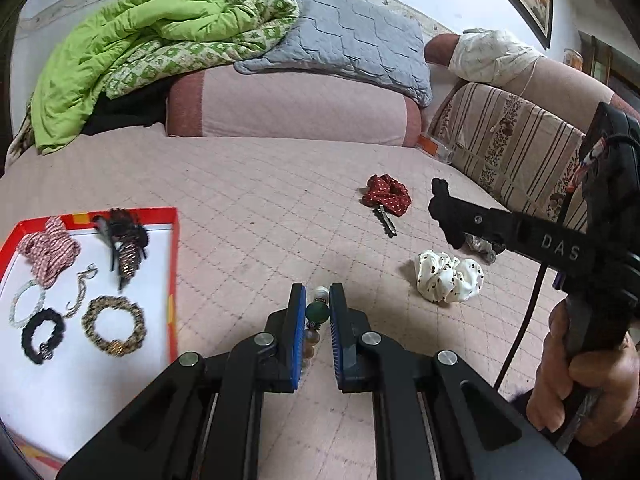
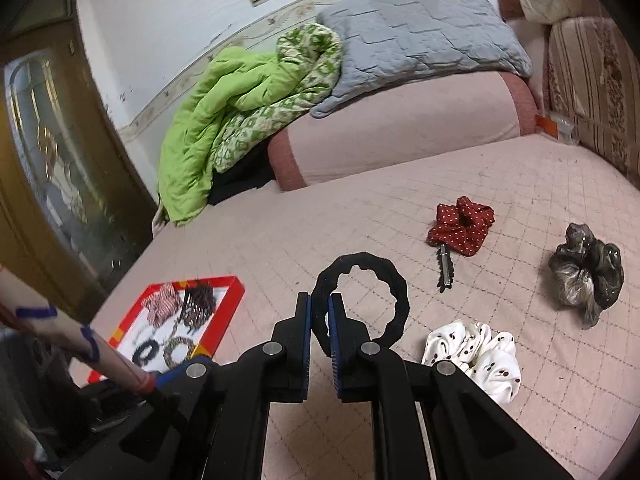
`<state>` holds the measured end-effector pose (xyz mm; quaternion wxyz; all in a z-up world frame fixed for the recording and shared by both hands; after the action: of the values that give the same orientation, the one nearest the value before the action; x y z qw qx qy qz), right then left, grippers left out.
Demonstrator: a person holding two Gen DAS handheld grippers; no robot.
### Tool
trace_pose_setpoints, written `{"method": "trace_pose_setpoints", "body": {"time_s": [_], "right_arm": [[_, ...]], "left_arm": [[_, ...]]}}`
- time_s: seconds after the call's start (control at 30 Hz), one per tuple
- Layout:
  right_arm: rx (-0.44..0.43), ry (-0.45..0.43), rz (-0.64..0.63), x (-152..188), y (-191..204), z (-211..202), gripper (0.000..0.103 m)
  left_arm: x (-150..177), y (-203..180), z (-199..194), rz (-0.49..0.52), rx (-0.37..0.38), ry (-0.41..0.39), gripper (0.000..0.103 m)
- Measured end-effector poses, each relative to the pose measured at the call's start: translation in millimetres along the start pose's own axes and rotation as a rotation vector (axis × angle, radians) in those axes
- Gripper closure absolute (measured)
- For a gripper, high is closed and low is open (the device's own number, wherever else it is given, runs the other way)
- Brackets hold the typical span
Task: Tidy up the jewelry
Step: 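Carry the pearl bracelet over the tray with the left tool while the right tool carries the black wavy tie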
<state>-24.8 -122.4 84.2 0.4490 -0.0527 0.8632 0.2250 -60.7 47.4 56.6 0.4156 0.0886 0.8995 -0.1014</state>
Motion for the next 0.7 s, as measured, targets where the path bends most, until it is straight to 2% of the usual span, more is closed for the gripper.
{"method": "trace_pose_setpoints", "body": {"time_s": [0.3,0.7], "right_arm": [[-0.040,0.041,-0.069,19.1,35.8,11.1,0.094],[-0.134,0.106,-0.095,43.3,88.6,30.6,0.094]], "left_arm": [[0.5,38.3,-27.4,-0.063,-0.055,-0.034,0.092],[12.4,116.9,-65.3,-0.192,-0.162,-0.065,0.092]]}}
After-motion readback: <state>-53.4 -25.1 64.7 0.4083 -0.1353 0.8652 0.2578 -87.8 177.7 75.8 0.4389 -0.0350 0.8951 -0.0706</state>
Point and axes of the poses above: each gripper's, at about its wrist camera, not at the fingertips, and z roughly the way its jaws point, y to its left, x to its underside, the point moved 4 cm from there along z, roughly the way its jaws point, and after that the axes turned 8 degrees about -x, right-handed, at the moved point
